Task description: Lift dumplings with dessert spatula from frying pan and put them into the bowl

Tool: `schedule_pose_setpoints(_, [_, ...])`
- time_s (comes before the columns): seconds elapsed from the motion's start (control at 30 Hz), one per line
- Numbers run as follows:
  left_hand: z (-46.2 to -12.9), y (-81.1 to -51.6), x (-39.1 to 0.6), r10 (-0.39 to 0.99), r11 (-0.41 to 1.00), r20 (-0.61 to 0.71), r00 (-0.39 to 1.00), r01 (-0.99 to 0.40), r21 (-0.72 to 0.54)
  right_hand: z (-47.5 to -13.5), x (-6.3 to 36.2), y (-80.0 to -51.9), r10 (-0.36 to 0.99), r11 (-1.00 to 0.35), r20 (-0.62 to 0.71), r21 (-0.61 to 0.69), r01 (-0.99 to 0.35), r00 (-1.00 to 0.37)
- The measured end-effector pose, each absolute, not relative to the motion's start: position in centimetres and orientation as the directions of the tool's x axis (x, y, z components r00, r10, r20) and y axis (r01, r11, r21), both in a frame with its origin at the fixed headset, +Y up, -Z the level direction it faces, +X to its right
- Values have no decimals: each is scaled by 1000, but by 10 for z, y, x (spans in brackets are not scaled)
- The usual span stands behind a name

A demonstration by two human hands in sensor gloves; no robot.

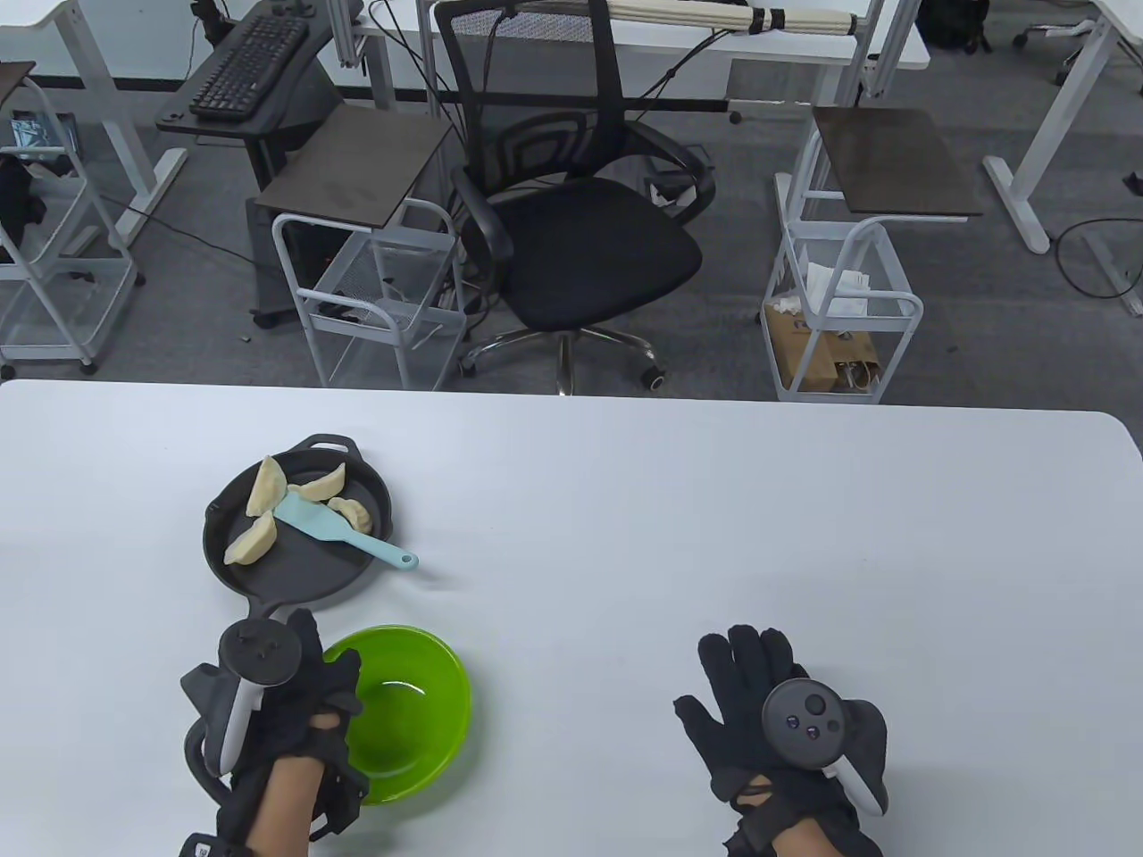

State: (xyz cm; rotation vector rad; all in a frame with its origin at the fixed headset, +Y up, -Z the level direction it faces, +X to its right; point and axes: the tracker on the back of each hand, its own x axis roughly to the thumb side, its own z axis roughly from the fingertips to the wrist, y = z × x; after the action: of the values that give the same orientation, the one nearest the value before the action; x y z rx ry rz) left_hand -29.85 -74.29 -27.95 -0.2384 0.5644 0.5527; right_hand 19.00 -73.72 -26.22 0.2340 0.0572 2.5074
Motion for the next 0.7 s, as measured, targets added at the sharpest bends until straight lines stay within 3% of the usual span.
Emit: schedule_pose_setpoints(0.7, [-279,-768,-323,398,764,-692,602,-635,-113,-266,182,-750,590,-803,129,196,-563,-797])
